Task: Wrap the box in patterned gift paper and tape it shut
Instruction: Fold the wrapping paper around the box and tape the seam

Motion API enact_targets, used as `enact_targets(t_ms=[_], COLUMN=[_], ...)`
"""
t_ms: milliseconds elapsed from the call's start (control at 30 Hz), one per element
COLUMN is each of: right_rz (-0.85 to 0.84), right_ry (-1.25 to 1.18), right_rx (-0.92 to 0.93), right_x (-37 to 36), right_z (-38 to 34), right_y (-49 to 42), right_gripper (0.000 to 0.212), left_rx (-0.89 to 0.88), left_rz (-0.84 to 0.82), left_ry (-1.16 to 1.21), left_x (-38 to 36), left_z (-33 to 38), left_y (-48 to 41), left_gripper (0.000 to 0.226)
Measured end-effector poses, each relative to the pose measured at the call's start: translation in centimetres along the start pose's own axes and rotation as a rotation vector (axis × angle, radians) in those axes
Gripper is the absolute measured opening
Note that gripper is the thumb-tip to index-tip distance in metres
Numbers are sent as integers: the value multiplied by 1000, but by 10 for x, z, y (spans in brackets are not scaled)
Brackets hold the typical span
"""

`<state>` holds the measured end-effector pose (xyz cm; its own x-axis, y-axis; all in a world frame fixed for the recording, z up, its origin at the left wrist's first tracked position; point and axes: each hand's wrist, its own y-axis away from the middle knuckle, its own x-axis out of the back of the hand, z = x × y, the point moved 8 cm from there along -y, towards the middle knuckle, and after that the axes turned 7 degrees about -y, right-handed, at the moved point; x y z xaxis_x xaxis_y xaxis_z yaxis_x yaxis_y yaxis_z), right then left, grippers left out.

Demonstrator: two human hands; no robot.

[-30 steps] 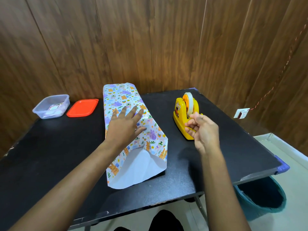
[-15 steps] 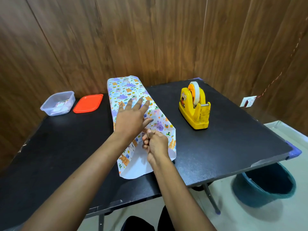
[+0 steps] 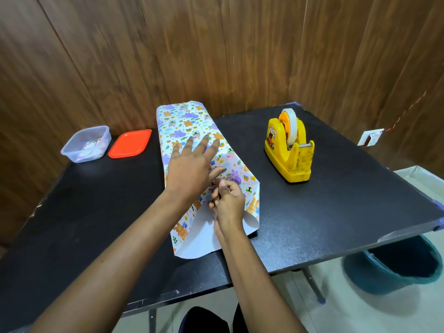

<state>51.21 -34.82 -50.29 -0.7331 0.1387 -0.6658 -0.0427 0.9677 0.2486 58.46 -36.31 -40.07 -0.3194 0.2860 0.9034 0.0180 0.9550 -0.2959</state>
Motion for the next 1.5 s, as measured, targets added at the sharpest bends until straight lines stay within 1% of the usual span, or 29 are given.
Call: enact_targets(t_ms=[100,167,300,400,500,567,700,800,1000,1200,1267,1367,1500], right_rz=[-6,-10,-69,-122,-154,-138,-63,-24,75,169,176,160,138], right_ry=[-85,-94,-18,71,102,84,-43,-149,-293,-312,-310,-302,-282], right_rx=[-64,-98,-76,-34,-43,-42,-49,-109,-206,-206,-207,-236,-287], right_x=[-3,-3,1,6,7,7,6,4,0,-5,-5,-4,-4], right_z=[1,1,-3,-5,-5,-6,-6,2,10,9,10,13,18], right_y=[-1,0,8,15,18,17,18,15,6,0,0,1,6], right_gripper=[27,28,28,24,35,34,12,4,9,12,16,27,30], left_rx=[2,-1,2,3,8,8,8,8,4,4,2,-2,-1], left_rz=[-5,-5,-4,-7,-8,-9,-12,-14,-16,-17,-16,-12,-9], left_ry=[7,10,21,25,34,33,35,27,33,36,35,36,53], left_x=[2,2,2,3,3,3,4,4,3,1,1,2,3], left_z=[-1,0,0,1,1,1,1,1,1,0,0,0,2], left_y=[-1,0,0,1,2,2,3,2,1,0,1,0,2], left_gripper=[67,67,67,67,67,67,68,68,67,67,67,67,74])
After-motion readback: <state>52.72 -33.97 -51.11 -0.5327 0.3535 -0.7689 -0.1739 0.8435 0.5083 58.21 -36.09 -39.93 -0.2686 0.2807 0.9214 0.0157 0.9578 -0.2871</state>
